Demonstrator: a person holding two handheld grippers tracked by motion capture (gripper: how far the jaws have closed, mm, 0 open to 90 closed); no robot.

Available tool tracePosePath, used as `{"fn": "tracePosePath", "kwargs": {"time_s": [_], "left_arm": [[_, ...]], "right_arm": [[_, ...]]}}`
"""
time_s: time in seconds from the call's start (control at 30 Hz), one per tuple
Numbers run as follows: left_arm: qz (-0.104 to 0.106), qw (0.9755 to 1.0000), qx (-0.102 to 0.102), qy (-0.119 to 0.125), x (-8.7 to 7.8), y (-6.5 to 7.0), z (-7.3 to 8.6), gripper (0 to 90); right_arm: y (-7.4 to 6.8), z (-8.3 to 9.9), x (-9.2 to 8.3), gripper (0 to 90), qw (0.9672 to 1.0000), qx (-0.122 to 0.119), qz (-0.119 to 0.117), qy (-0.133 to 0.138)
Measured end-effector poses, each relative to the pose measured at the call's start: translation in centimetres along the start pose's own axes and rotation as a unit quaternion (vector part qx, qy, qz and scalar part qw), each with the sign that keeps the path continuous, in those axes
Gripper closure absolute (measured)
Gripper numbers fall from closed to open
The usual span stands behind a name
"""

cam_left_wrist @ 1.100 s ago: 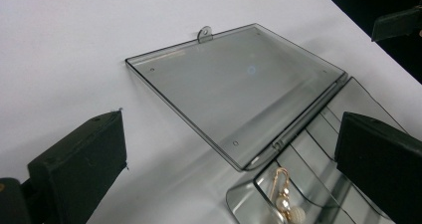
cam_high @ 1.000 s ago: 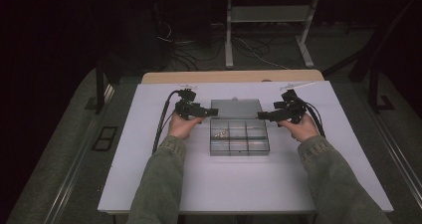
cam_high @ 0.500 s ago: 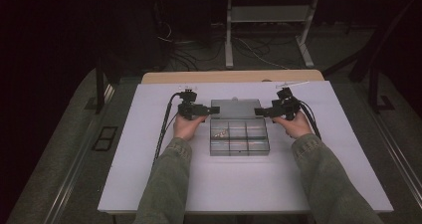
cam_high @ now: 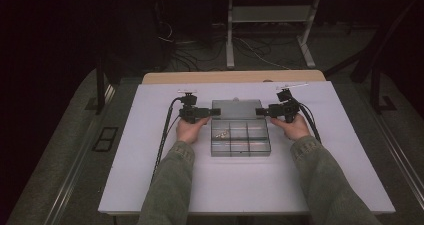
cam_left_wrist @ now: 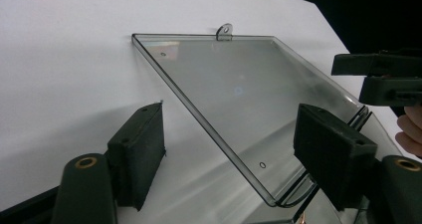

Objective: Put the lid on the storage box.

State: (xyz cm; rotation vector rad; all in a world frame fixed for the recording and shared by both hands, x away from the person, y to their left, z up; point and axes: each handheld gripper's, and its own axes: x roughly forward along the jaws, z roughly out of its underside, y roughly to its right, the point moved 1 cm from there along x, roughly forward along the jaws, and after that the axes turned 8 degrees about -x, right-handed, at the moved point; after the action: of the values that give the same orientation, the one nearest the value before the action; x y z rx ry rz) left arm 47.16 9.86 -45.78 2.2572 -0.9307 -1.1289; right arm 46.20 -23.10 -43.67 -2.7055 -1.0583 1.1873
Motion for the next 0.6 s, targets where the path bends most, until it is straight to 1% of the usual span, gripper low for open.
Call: {"fn": "tracePosePath", "kwargs": {"time_s": [0.03,0.13,0.2,0.23,0.3,0.37,0.47,0.6], "left_arm": [[0.001,1.0000,0.000,-0.001,0.03,0.05,0.02,28.5],[0.009,1.0000,0.000,-0.001,0.11,0.24,0.04,30.7],[0.010,0.9999,0.002,-0.002,0.21,0.34,0.09,31.4],[0.011,0.9999,0.000,-0.003,0.28,0.39,0.15,31.6],[0.013,0.9999,-0.005,-0.006,0.41,0.30,0.23,33.6],[0.009,0.9999,-0.002,-0.012,0.49,0.25,0.31,35.0],[0.013,0.9997,-0.006,-0.019,0.61,0.18,0.39,36.6],[0.016,0.9996,-0.014,-0.017,0.74,0.18,0.41,38.8]], "right_arm": [[0.03,0.06,0.10,31.5,1.0000,0.001,-0.003,-0.002],[0.13,0.20,0.37,33.1,0.9999,0.007,-0.010,-0.008],[0.18,0.28,0.50,33.7,0.9997,0.015,-0.012,-0.012],[0.21,0.34,0.59,33.8,0.9997,0.017,-0.013,-0.014],[0.31,0.41,0.67,35.4,0.9994,0.024,-0.018,-0.014],[0.38,0.44,0.73,36.3,0.9992,0.028,-0.024,-0.013],[0.36,0.44,0.83,37.7,0.9989,0.033,-0.031,-0.012],[0.32,0.53,1.07,38.9,0.9981,0.044,-0.042,-0.009]]}}
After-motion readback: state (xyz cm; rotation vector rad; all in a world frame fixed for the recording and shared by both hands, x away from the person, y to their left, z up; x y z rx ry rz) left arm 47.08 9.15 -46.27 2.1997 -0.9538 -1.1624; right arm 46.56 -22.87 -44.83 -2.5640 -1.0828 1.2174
